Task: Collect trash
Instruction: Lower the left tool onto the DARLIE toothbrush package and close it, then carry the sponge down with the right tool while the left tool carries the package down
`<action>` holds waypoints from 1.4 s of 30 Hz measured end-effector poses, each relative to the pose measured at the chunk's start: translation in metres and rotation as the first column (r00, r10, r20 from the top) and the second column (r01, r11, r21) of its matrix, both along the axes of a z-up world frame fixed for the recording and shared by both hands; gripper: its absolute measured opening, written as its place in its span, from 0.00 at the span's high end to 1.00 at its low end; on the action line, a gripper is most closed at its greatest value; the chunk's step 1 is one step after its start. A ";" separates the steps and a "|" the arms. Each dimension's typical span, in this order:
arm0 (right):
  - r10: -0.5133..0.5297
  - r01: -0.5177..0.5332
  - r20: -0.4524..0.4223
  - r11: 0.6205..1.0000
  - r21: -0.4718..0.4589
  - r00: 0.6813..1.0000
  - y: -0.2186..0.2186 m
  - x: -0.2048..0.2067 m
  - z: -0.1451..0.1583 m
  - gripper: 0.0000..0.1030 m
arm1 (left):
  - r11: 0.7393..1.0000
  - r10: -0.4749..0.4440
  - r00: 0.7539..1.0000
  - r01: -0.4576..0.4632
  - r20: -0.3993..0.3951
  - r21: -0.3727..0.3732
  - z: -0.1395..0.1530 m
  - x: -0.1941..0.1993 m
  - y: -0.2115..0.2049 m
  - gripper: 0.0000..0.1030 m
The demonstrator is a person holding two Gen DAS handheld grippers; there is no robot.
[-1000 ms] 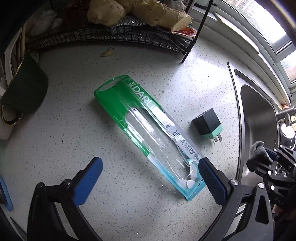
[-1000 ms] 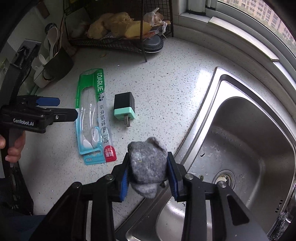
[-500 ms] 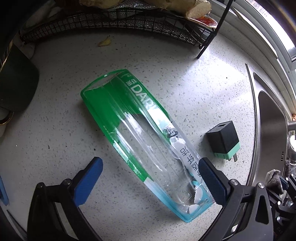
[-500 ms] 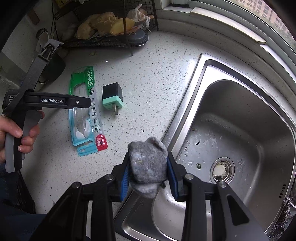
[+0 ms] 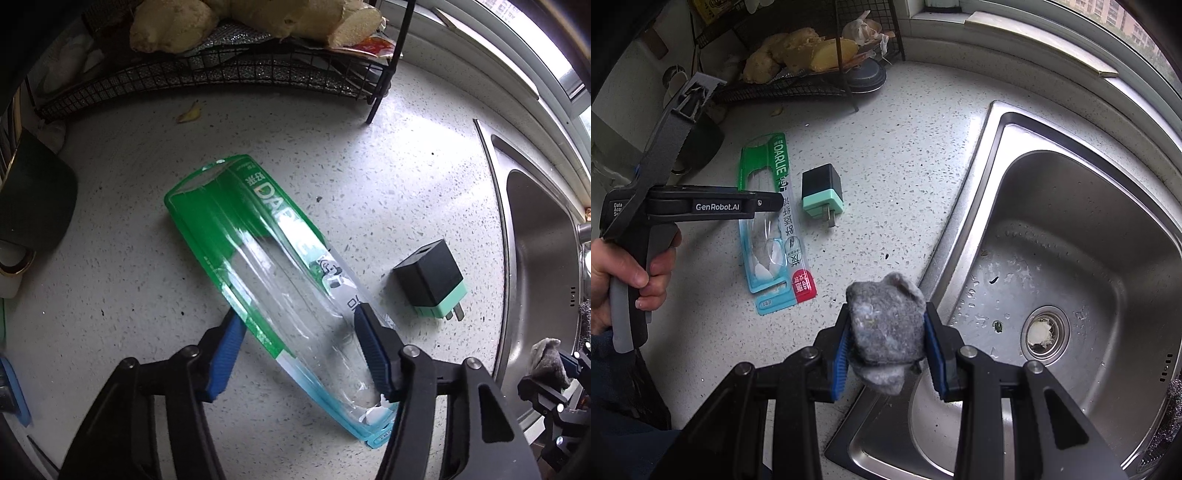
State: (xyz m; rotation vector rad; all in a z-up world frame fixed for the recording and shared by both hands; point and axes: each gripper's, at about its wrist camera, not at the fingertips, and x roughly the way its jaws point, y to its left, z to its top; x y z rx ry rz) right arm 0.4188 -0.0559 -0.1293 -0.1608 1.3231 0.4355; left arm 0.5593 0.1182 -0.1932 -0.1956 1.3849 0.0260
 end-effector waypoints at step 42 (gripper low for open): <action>0.215 -0.229 0.132 0.968 0.100 0.968 0.002 -0.125 0.053 0.67 | 0.995 -0.102 0.976 0.103 0.194 0.004 0.106 -0.240 -0.071 0.64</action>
